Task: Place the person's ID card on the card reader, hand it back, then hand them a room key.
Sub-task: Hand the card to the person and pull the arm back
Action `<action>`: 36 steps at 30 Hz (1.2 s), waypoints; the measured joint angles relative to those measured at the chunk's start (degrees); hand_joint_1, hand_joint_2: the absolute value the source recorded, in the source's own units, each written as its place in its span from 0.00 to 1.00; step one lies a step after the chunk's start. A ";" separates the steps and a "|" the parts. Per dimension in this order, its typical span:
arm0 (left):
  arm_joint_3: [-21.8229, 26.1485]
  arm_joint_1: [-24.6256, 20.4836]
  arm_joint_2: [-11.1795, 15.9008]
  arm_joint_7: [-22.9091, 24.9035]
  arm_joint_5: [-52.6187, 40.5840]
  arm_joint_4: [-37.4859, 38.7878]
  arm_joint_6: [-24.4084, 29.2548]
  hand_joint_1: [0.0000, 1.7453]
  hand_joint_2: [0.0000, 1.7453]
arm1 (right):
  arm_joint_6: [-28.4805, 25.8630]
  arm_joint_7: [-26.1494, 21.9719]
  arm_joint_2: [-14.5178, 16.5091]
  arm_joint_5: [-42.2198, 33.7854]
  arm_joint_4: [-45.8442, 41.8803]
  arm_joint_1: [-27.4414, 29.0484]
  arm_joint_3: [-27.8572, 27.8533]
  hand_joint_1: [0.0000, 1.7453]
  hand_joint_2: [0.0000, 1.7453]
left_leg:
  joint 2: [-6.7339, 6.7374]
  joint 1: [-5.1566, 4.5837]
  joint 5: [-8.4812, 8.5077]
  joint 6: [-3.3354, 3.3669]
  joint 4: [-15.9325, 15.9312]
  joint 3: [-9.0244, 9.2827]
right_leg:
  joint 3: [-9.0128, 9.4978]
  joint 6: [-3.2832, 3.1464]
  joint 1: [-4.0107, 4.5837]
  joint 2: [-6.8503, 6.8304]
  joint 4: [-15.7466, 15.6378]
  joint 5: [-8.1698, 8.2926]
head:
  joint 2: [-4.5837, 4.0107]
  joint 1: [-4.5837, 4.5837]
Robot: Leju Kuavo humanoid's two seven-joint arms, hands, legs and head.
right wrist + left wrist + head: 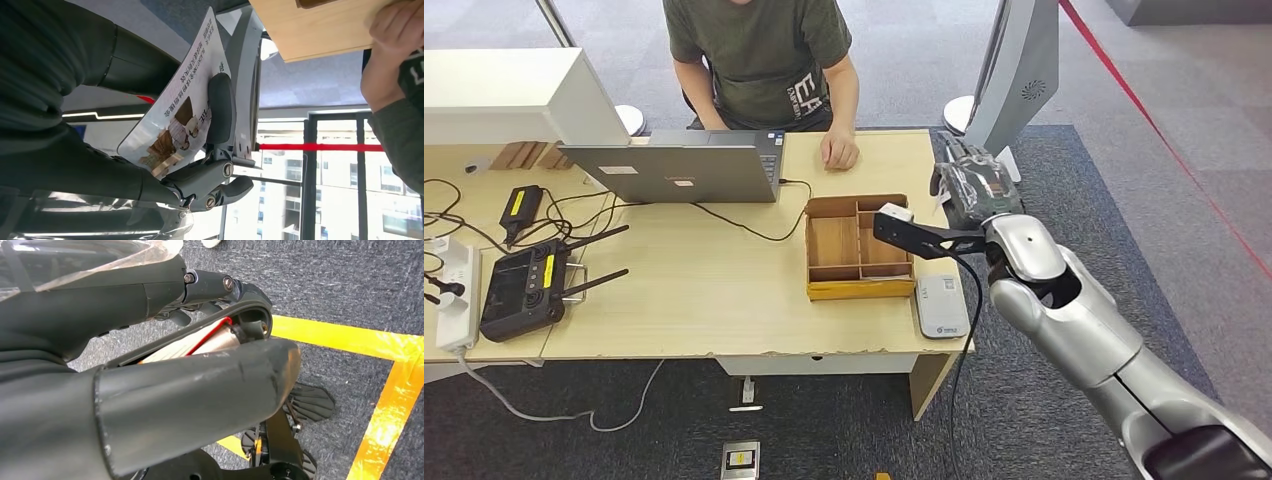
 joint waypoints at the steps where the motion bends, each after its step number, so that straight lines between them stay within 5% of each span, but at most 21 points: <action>1: 0.00 0.00 -0.01 -0.11 -0.09 0.00 -0.07 0.00 0.00 | -0.11 -0.14 0.22 0.27 -0.27 -0.31 0.26 1.00 1.00 | 0.00 0.00 0.00 0.00 0.00 -0.01 | 0.00 0.00 0.00 0.00 0.01 0.00 | 0.00 -0.01; 11: 0.00 -0.21 -0.15 -2.90 -0.05 0.00 -0.24 0.00 0.00 | -6.02 -6.88 9.54 1.89 5.06 -3.25 3.27 1.00 1.00 | -0.01 0.12 0.03 -0.04 -0.02 -0.03 | -0.02 -0.02 0.12 0.00 0.05 -0.01 | -0.01 0.00; 16: -0.02 -0.28 0.06 -1.99 -1.16 0.00 -0.13 0.00 0.00 | -6.59 -5.49 13.79 1.43 11.06 -5.50 4.83 1.00 1.00 | -0.04 0.13 0.04 -0.06 -0.01 -0.05 | -0.02 -0.02 0.12 -0.02 0.02 -0.01 | 0.00 0.01; 26: -0.51 -0.22 0.31 0.07 -3.60 0.00 -0.27 0.00 0.00 | -4.37 -0.90 14.65 1.10 16.80 -7.52 5.58 1.00 1.00 | -0.03 0.09 0.03 -0.05 0.00 -0.06 | -0.04 -0.02 0.10 -0.02 -0.02 0.00 | 0.00 0.01; 36: -0.67 -0.15 0.27 -0.75 -2.56 0.00 0.06 0.00 0.00 | -4.26 -1.16 16.18 1.86 21.80 -9.18 6.14 1.00 1.00 | -0.02 0.11 0.03 -0.05 0.00 -0.06 | -0.06 -0.02 0.11 -0.01 0.00 0.00 | 0.00 0.01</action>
